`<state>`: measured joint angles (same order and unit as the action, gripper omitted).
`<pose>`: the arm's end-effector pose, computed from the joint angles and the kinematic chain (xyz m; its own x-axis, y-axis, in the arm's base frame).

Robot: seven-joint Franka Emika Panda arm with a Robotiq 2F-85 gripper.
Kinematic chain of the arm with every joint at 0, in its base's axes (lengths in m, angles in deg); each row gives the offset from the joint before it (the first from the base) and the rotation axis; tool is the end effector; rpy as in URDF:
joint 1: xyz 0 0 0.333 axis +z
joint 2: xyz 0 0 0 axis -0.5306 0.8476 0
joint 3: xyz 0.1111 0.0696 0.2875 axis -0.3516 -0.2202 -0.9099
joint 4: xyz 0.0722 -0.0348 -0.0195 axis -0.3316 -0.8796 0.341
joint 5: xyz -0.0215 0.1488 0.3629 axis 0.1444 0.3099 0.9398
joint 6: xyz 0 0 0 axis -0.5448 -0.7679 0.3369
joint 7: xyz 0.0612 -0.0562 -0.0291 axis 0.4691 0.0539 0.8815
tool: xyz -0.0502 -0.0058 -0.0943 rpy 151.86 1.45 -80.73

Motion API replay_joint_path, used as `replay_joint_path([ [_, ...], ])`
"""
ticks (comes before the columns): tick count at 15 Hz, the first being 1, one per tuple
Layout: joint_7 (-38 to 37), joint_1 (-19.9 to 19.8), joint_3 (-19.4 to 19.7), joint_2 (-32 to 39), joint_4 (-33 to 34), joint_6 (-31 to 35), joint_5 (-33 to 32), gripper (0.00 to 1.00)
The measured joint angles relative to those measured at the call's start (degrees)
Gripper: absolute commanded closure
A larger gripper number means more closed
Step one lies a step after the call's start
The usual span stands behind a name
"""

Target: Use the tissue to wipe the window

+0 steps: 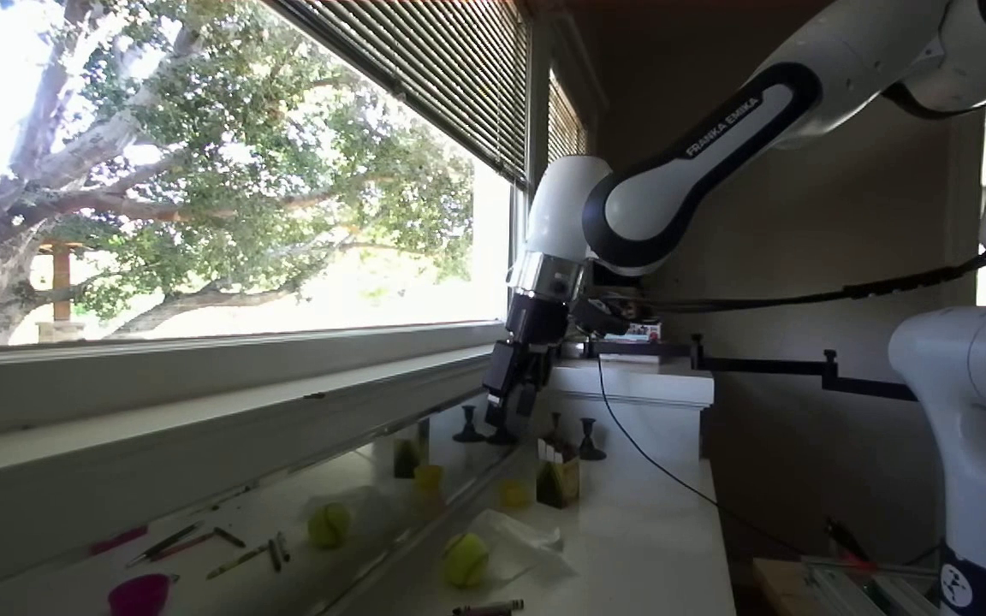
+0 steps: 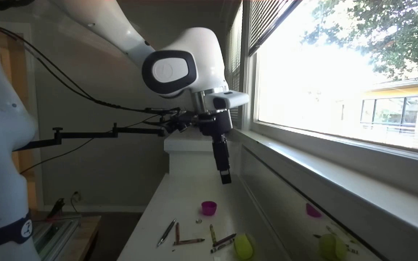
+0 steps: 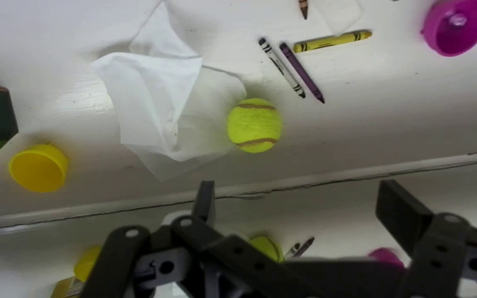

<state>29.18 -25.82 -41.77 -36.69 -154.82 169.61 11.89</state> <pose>0.4732 -0.0608 0.3969 0.9145 -0.3109 0.2589 -0.3005 -0.9504 -0.0799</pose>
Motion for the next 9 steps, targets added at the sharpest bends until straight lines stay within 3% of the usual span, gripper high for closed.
replay_joint_path([
  [9, -0.1, -0.9, -0.4, -1.0, -0.5, -0.6, 0.0, 0.0],
])
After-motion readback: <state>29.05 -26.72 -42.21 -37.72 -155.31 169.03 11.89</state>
